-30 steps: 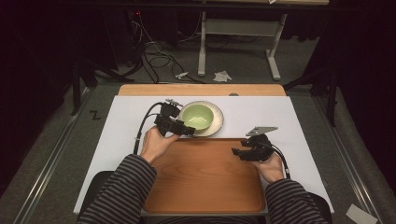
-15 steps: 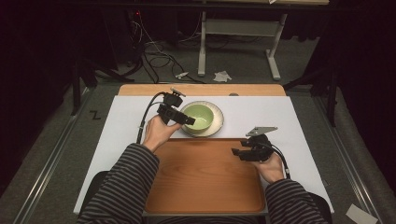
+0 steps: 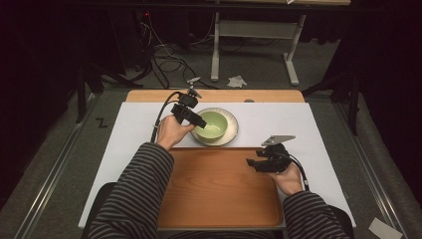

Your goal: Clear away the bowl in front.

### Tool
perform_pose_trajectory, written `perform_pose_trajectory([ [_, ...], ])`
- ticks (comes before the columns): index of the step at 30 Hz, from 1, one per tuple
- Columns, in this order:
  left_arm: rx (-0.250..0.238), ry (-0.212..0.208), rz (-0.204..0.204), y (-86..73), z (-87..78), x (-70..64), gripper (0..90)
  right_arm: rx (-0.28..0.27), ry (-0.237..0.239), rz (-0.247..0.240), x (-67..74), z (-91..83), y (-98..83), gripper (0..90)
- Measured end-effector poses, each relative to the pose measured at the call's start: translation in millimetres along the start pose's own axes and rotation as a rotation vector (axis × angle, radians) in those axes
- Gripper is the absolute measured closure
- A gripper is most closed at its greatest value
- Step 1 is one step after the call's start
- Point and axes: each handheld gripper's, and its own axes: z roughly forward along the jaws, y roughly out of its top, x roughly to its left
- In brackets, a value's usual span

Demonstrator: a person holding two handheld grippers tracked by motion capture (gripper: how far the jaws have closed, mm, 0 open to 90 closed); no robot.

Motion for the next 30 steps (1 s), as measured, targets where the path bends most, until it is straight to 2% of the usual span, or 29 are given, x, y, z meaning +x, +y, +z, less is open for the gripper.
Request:
perform_pose_trajectory([
  [2, 0.0, 0.023, -0.002, 2.9, 5.0, 2.4, 40.4, 0.006, 0.0, 0.002, 0.5, 1.1, -0.3, 45.8],
  [8, 0.015, 0.074, -0.044, 6.2, 20.1, 10.5, 43.8, -0.005, -0.002, 0.0, -0.5, -1.2, -0.1, 45.8],
  [9, 0.015, 0.074, -0.044, 6.2, 20.1, 10.5, 44.3, -0.005, -0.002, 0.0, -0.5, -1.2, -0.1, 45.8],
  [12, 0.018, 0.091, -0.077, 7.0, 28.5, 15.9, 46.1, -0.005, 0.0, -0.002, -0.4, -1.4, -0.2, 45.8],
  [14, 0.02, 0.103, -0.079, 7.3, 31.5, 17.9, 46.9, -0.001, 0.002, -0.006, -0.4, -0.8, -0.2, 45.6],
  [16, 0.014, 0.103, -0.092, 7.8, 33.9, 19.3, 49.1, 0.003, 0.004, -0.002, -0.4, -0.4, -0.4, 45.6],
  [22, 0.038, 0.107, -0.109, 6.5, 40.2, 23.4, 56.9, 0.004, 0.002, 0.002, -0.1, 0.2, -0.6, 45.5],
  [30, 0.06, 0.102, -0.132, 4.1, 50.7, 19.3, 68.5, 0.003, -0.001, -0.014, 0.9, 0.6, -0.3, 45.6],
])
